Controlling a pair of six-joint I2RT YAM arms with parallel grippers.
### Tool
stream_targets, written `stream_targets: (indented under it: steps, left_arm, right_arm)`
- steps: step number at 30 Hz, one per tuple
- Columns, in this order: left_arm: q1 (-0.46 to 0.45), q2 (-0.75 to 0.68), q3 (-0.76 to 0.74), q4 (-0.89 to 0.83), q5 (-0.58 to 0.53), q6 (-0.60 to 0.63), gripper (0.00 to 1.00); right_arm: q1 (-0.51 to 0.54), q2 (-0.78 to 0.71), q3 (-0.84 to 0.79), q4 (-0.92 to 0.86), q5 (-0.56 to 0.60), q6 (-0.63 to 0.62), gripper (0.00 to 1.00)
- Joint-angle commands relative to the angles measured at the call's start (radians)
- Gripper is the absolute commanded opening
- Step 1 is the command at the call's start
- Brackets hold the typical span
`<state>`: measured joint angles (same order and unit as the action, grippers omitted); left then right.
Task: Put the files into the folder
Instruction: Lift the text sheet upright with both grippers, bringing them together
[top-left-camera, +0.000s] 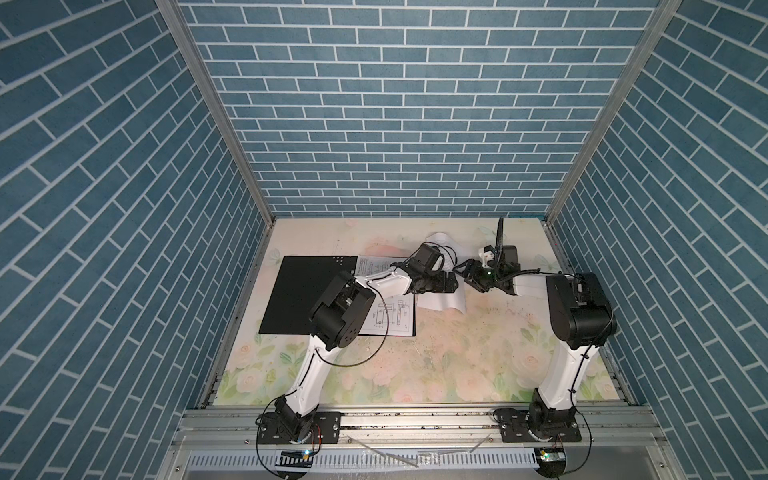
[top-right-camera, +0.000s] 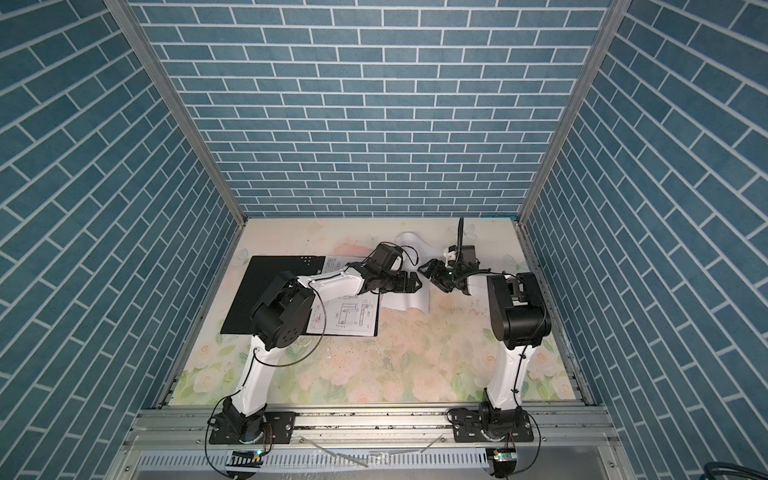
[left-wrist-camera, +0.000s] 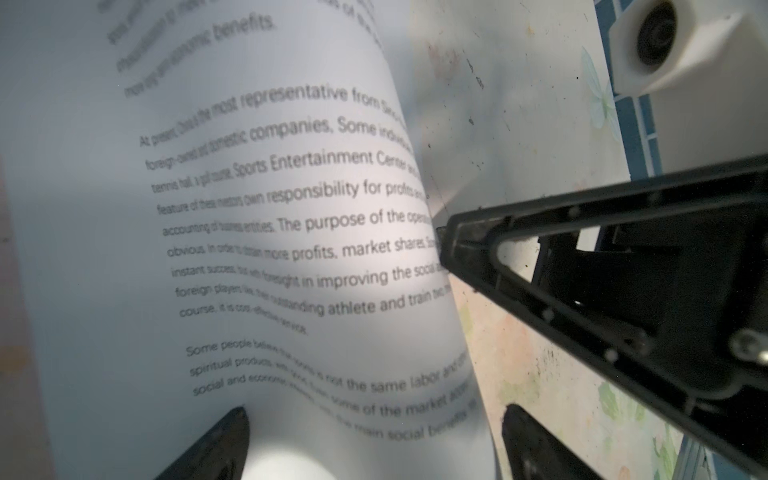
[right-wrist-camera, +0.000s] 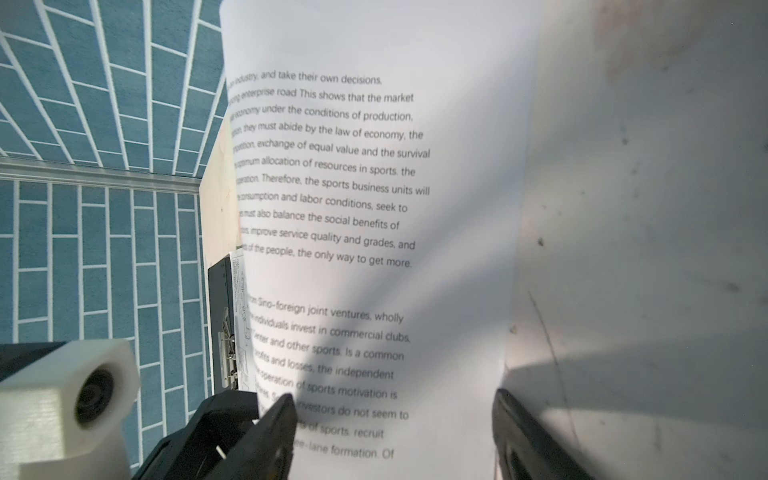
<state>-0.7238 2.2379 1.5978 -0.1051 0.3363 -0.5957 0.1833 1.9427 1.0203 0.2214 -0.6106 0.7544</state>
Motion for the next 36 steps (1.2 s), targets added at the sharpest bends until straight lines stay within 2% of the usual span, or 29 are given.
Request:
stream_targets:
  steps: [1, 9, 15, 21, 31, 36]
  left_arm:
    - [-0.009, 0.082, -0.04, -0.075, 0.041, -0.022, 0.96]
    - [-0.014, 0.091, -0.029, -0.083, 0.05, -0.03, 0.93]
    - [-0.014, 0.11, -0.017, -0.095, 0.069, -0.035, 0.84]
    - [-0.014, 0.109, -0.019, -0.077, 0.078, -0.047, 0.8]
    - [-0.014, 0.104, -0.035, -0.045, 0.098, -0.06, 0.79]
    - [-0.01, 0.102, -0.046, -0.032, 0.107, -0.065, 0.7]
  right_arm:
    - [0.013, 0.046, -0.057, -0.118, 0.024, 0.037, 0.74]
    - [0.015, 0.045, -0.057, -0.087, 0.016, 0.076, 0.74]
    - [0.021, 0.036, -0.06, -0.065, 0.012, 0.101, 0.74]
    - [0.026, 0.039, -0.064, -0.039, 0.004, 0.129, 0.74]
    - [0.051, 0.042, -0.044, -0.02, 0.012, 0.163, 0.74]
    - [0.055, 0.038, -0.041, -0.02, 0.018, 0.164, 0.74]
